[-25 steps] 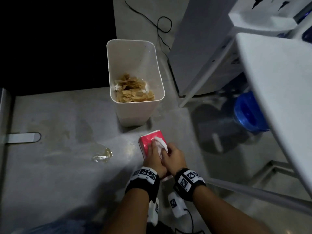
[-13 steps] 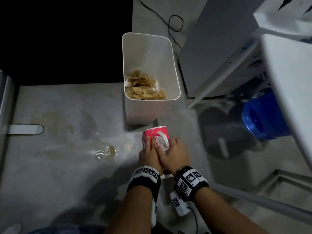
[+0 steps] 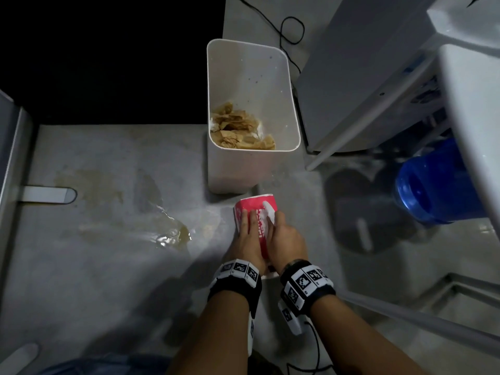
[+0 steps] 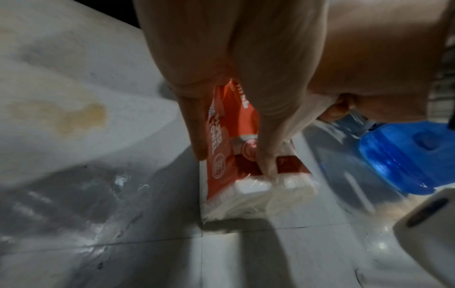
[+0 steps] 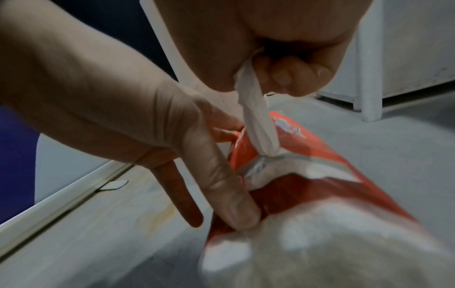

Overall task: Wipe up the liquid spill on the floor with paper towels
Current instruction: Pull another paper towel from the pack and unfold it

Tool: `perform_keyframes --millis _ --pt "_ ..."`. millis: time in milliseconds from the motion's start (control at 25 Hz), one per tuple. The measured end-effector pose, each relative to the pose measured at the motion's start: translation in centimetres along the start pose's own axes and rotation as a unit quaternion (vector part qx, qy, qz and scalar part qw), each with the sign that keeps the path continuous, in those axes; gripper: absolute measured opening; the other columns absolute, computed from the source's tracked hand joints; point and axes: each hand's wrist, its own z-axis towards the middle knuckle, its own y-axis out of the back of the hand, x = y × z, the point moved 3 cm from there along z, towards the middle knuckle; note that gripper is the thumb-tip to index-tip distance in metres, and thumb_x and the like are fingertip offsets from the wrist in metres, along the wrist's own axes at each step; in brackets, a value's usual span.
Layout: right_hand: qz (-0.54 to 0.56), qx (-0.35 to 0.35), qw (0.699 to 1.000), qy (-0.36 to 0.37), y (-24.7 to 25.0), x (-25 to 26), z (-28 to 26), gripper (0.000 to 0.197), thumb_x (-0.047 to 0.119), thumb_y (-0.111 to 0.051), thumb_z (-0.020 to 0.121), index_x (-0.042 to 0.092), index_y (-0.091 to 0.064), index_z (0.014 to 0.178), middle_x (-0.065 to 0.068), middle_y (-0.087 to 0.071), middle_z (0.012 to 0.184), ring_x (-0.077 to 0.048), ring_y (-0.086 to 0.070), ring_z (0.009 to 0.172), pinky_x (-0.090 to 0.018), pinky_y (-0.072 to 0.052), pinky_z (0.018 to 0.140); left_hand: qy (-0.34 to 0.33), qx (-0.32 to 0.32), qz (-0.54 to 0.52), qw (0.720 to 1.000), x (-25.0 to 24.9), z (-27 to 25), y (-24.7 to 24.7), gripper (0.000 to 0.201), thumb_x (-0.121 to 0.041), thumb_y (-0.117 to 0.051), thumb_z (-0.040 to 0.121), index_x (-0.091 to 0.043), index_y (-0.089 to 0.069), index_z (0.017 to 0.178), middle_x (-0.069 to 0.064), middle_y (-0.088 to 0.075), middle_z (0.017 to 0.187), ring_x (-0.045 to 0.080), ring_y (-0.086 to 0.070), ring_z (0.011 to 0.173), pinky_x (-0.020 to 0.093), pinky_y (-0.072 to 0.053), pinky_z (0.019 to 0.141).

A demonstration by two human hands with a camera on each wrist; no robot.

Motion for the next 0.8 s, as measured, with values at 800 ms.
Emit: perform_keyframes --millis 800 --pt "-0.049 -0.146 0.981 0.117 9.7 1.2 -3.6 0.024 0.013 -0.07 0.087 0.022 -0.054 0.103 -0.008 -0.056 0.049 -0.036 -0.054 0.041 -0.023 -0.018 0.042 0.006 0.018 0.019 1.0 -4.2 0.8 -0.9 0.162 -0.068 -0.083 0.042 -0.039 0.049 0.132 0.003 0.035 0.157 0.032 0.024 0.146 0.056 -0.004 0.12"
